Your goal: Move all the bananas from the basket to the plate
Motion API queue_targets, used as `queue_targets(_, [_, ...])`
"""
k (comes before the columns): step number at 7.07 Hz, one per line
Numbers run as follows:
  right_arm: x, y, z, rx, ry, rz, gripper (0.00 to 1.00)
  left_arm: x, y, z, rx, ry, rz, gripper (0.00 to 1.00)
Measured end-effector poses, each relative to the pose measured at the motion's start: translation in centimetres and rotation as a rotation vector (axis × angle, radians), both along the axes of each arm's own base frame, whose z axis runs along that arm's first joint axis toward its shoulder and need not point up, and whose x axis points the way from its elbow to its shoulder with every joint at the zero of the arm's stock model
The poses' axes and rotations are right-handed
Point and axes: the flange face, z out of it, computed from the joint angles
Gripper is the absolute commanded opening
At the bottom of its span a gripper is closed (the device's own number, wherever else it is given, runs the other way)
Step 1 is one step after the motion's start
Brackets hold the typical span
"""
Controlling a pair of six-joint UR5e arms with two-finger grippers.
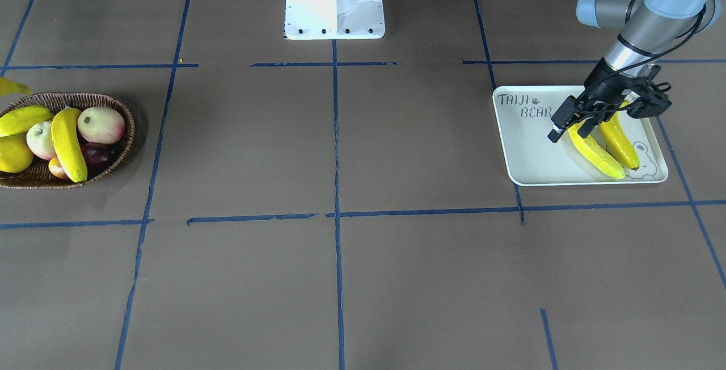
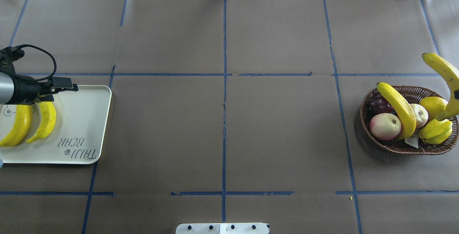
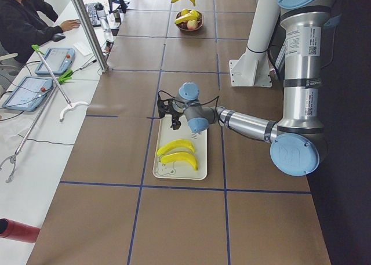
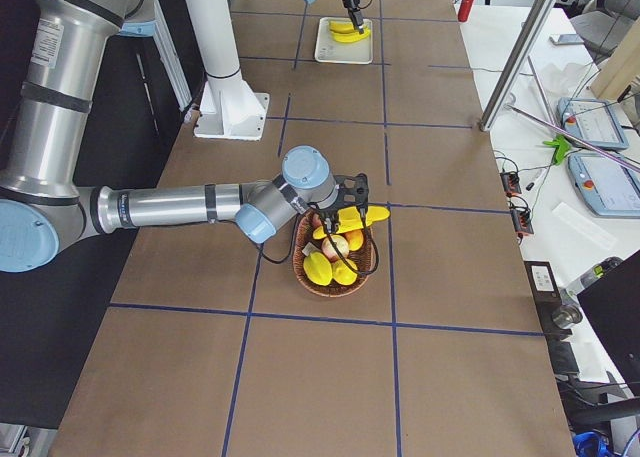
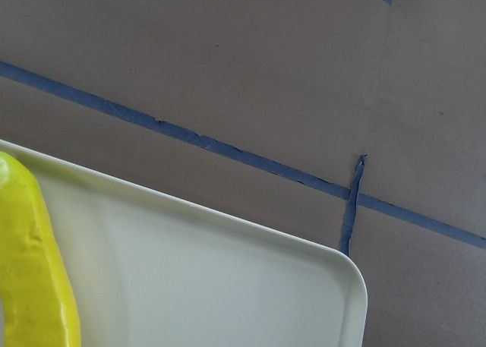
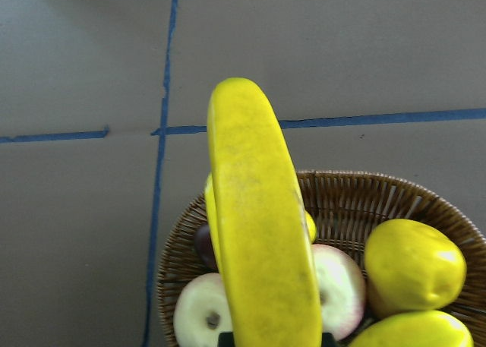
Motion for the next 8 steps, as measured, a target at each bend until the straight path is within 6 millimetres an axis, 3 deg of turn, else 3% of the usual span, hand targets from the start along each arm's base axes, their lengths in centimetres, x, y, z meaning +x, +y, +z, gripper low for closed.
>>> queue_targets(1, [-1.7, -2.4, -3.0, -0.032, -0.061, 0.002, 0.01, 1.3, -0.8, -1.9, -0.013, 0.042, -0.014, 1.0])
queue_targets(2, [-4.8, -4.8, -7.0, -0.059, -0.112, -0.007, 0.01, 3.5, -1.4, -4.7, -0.038, 0.105, -0.028, 1.0])
queue_targets(3, [-8.6, -6.6, -11.2, -0.075, -0.15, -0.005, 0.01, 6.1, -2.0, -8.6, -0.069, 0.189, -0.039, 1.0])
queue_targets(4, [-12.5, -7.1, -14.4, -0.081, -0.185, 0.012, 0.01, 8.3, -2.6, -13.0, -0.102, 0.282, -0.052, 1.0])
queue_targets(6, [-21.2, -5.0, -18.4, -0.082, -0.28, 0.059, 0.02, 11.6, -3.0, -21.5, -0.154, 0.444, -0.052, 1.0])
queue_targets(8, [-28.8, -1.6, -21.2, -0.042, -0.338, 0.07, 0.02, 15.2, -1.5, -27.7, -0.155, 0.532, 0.01, 1.0])
